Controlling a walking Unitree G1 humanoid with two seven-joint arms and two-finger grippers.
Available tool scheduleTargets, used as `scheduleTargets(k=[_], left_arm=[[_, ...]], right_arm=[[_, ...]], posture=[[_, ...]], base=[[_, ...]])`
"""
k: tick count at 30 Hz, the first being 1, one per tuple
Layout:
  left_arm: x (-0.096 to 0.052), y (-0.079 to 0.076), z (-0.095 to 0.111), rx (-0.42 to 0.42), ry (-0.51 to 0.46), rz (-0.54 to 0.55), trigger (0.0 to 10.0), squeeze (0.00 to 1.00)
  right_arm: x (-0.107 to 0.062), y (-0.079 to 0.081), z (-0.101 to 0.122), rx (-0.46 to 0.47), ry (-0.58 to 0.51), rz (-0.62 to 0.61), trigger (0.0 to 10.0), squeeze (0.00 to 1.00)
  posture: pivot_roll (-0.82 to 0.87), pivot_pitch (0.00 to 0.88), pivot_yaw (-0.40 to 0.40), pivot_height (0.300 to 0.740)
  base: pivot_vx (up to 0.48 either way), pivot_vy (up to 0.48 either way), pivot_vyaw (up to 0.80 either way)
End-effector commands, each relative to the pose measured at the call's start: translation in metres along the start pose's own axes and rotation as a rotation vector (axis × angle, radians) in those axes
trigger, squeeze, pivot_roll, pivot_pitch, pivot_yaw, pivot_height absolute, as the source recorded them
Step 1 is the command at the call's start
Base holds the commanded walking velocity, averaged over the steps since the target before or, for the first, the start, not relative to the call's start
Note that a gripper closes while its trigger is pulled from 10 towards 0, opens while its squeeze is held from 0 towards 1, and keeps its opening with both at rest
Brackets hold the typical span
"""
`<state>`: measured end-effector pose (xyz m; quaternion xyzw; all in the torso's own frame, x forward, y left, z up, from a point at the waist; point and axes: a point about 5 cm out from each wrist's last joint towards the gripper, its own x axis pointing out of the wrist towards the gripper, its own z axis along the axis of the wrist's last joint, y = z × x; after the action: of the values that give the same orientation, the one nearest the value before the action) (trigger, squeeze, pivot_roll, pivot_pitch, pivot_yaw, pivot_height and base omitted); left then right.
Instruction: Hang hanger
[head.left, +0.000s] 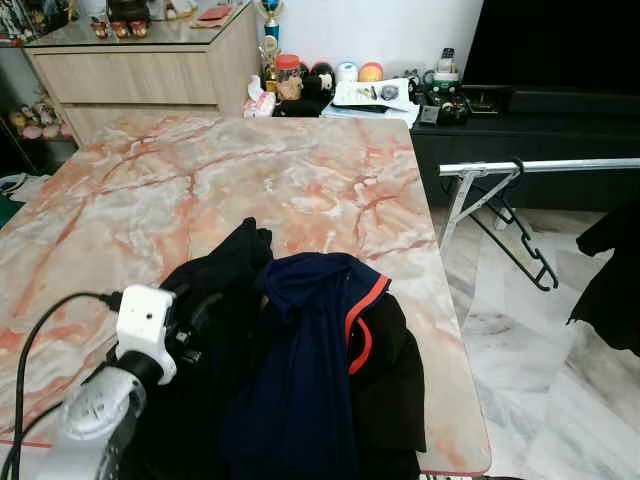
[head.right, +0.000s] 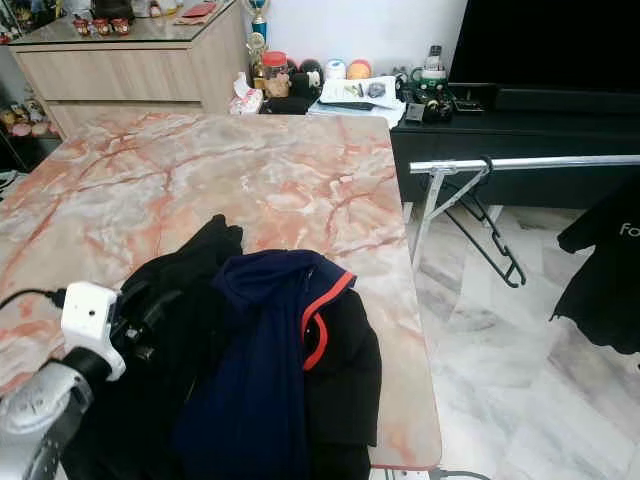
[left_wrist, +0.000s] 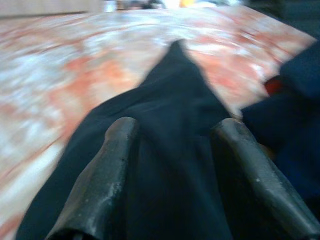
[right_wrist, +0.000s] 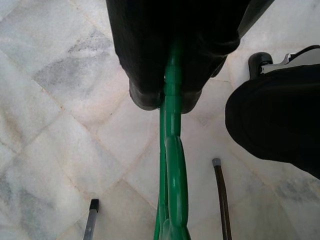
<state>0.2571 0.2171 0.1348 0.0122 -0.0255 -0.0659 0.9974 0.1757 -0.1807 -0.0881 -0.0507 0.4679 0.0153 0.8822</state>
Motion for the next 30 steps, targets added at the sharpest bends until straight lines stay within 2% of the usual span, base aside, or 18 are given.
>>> scheduleTargets(k=[1, 5, 10, 26, 30], left_arm=[[-0.0057, 0.0084, 0.0043, -0.019, -0.014, 0.07, 10.0, 0.0], [-0.0104, 0.006, 0.0017, -0.043, -0.005, 0.084, 10.0, 0.0], [-0.0096, 0.0035, 0.0055, -0.077, -0.026, 0.088, 10.0, 0.0], [-0.0074, 0.0032, 0.0087, -0.082, -0.03, 0.097, 10.0, 0.0], [-0.0069, 0.0029, 0.0091, -0.084, -0.033, 0.097, 10.0, 0.0]], right_arm=[[-0.0009, 0.0013, -0.0057, -0.003, 0.017, 0.008, 10.0, 0.0], [-0.0011, 0.0009, -0.0061, -0.008, 0.017, 0.009, 10.0, 0.0], [-0.0012, 0.0008, -0.0064, -0.009, 0.016, 0.011, 10.0, 0.0], [-0.001, -0.0005, -0.0053, -0.001, 0.015, 0.006, 10.0, 0.0], [-0.0009, -0.0006, -0.005, 0.0, 0.014, 0.006, 10.0, 0.0]], posture=[[0.06, 0.065, 0.038, 0.74], [0.06, 0.059, 0.037, 0.74], [0.06, 0.057, 0.035, 0.74], [0.06, 0.082, 0.031, 0.74], [0.06, 0.085, 0.028, 0.74]], base=[[0.0, 0.0, 0.0], [0.0, 0.0, 0.0], [0.0, 0.0, 0.0], [0.0, 0.0, 0.0], [-0.247, 0.0, 0.0]])
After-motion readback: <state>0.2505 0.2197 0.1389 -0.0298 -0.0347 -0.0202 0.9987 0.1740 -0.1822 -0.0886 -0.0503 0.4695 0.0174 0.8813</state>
